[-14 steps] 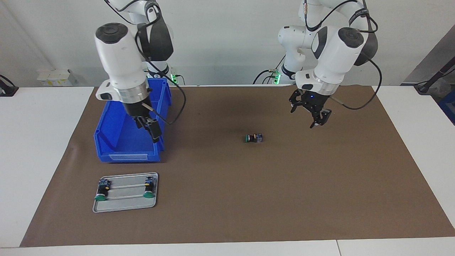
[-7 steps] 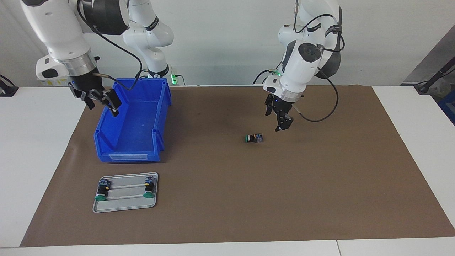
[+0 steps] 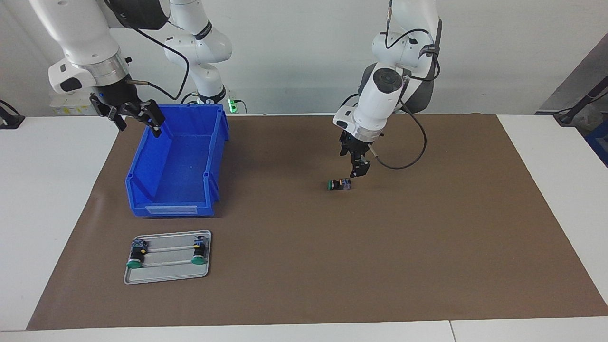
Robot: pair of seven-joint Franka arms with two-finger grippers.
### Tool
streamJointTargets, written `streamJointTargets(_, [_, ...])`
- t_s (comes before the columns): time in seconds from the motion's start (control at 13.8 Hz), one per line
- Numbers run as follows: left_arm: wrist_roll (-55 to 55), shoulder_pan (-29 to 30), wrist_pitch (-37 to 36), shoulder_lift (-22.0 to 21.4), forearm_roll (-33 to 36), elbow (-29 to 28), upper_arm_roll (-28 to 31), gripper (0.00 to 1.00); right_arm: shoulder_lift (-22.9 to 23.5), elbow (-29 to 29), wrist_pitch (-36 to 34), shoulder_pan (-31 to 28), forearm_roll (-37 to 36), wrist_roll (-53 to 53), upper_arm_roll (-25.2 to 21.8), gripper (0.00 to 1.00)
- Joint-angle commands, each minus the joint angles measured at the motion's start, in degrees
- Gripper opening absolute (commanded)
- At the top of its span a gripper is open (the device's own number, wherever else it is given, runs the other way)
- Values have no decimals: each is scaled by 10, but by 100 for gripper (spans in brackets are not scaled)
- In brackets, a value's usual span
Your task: Place and press button with both arms
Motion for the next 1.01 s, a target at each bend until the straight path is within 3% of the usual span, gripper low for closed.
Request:
streamJointTargets(0.0, [6, -28, 30, 25, 13, -4, 12, 93, -26, -40, 9, -27, 2, -65, 2, 100])
streamJointTargets(0.29, [-30, -43, 70, 68, 16, 2, 13, 93, -10, -8, 8, -45, -3, -96, 1, 100])
streamJointTargets(0.58, [-62, -51, 91, 90, 22, 2, 13, 93, -10, -7, 2, -18, -51, -116, 9, 100])
streamJointTargets(0.94, [-62, -49, 96, 101, 35, -5, 13, 93, -8, 20, -37, -15, 2, -78, 10, 100])
